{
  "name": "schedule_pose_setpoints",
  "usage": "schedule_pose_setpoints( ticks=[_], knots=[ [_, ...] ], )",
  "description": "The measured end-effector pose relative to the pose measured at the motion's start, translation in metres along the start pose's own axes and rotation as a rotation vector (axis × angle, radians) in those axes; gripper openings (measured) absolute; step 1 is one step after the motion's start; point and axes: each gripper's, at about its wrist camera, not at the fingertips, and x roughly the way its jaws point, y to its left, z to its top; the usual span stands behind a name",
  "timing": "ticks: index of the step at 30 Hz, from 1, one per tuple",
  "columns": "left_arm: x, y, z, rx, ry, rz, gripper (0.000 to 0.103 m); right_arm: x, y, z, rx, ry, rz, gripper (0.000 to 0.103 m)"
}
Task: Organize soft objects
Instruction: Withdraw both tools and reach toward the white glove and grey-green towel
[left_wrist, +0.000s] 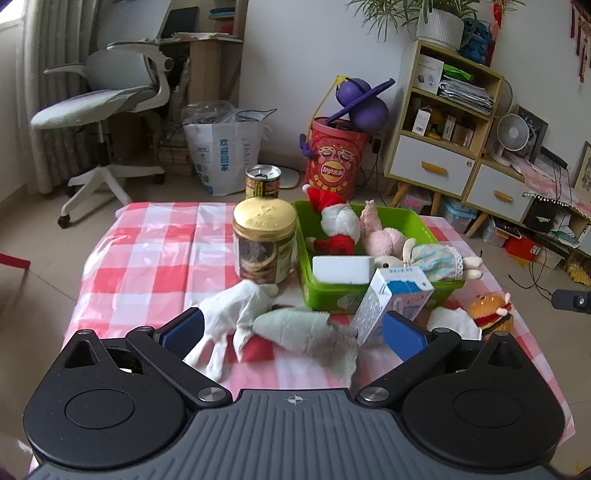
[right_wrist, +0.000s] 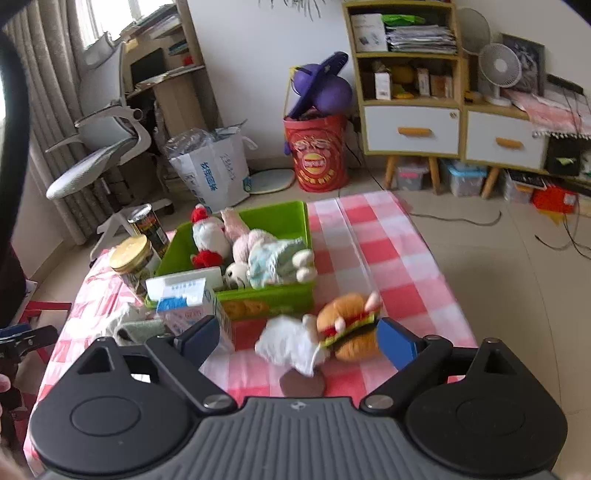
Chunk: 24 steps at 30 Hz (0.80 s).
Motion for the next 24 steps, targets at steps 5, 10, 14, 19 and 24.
schedule_pose_setpoints(
  ticks=[5,10,14,19,24],
  knots=[
    [0.000,0.010,-0.022,-0.005,0.005,0.021,0.098,0.003,0.013,-0.025,0.007,0.012,0.014,0.069],
    [0.020,0.029,-0.043,-0.006,0.058,0.065,0.098,0.020,0.028,-0.046,0.033,0.079,0.021,0.069],
    [0.035,0.044,-0.051,0.020,0.068,0.105,0.098,0.035,0.048,-0.054,0.088,0.139,0.069,0.069],
    [0.057,0.066,-0.052,0.016,0.080,0.111,0.097,0.057,0.083,-0.063,0.105,0.180,0.091,0.069],
    [0.076,0.076,-0.043,0.118,0.050,0.070,0.097,0.079,0.119,-0.071,0.126,0.187,0.136,0.069]
  ],
)
